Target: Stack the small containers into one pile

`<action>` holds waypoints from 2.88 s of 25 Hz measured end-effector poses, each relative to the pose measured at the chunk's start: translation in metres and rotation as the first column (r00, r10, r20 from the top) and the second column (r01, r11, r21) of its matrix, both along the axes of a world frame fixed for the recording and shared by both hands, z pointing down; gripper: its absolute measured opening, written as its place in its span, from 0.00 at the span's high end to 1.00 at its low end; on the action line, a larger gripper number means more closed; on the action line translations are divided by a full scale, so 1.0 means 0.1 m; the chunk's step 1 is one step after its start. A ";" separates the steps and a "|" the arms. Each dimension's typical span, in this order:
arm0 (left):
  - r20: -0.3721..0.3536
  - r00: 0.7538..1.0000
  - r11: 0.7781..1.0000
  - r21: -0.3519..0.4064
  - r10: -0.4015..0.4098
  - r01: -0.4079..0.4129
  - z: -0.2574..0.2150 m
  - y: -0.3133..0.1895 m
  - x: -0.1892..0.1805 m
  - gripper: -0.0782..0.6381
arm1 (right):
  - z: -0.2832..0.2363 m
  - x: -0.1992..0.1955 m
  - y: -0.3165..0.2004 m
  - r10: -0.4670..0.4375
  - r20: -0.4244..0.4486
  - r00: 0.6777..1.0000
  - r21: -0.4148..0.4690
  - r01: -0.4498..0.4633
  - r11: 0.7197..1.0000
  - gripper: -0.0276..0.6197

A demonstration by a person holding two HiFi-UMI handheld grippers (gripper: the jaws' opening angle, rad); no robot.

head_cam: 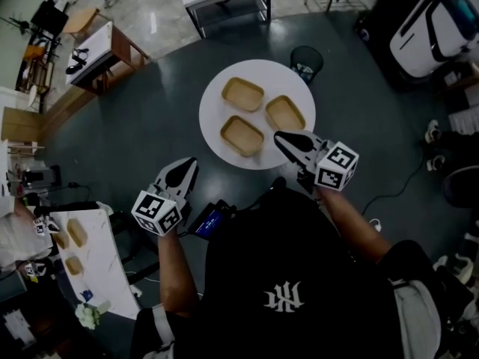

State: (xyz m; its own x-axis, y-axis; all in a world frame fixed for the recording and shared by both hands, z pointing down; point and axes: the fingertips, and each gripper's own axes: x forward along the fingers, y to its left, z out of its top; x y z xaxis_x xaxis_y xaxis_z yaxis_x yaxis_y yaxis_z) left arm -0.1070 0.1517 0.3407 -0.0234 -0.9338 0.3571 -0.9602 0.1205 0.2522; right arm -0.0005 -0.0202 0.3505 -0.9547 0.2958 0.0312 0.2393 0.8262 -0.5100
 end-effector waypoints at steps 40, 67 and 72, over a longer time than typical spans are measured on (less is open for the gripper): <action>-0.208 0.916 0.893 -0.228 0.344 -0.387 1.06 -1.72 -1.52 0.89 | 0.98 -0.68 -0.90 0.374 -0.288 0.881 -0.085 -0.413 0.907 0.89; -0.402 0.818 0.755 -0.352 0.411 -0.553 2.33 -2.34 -1.79 0.79 | 1.87 -1.21 -1.05 0.450 -0.473 0.757 -0.150 -0.572 0.806 0.75; -0.417 0.807 0.736 -0.366 0.417 -0.570 2.45 -2.42 -1.73 0.74 | 2.10 -1.21 -1.07 0.423 -0.547 0.722 -0.141 -0.578 0.804 0.72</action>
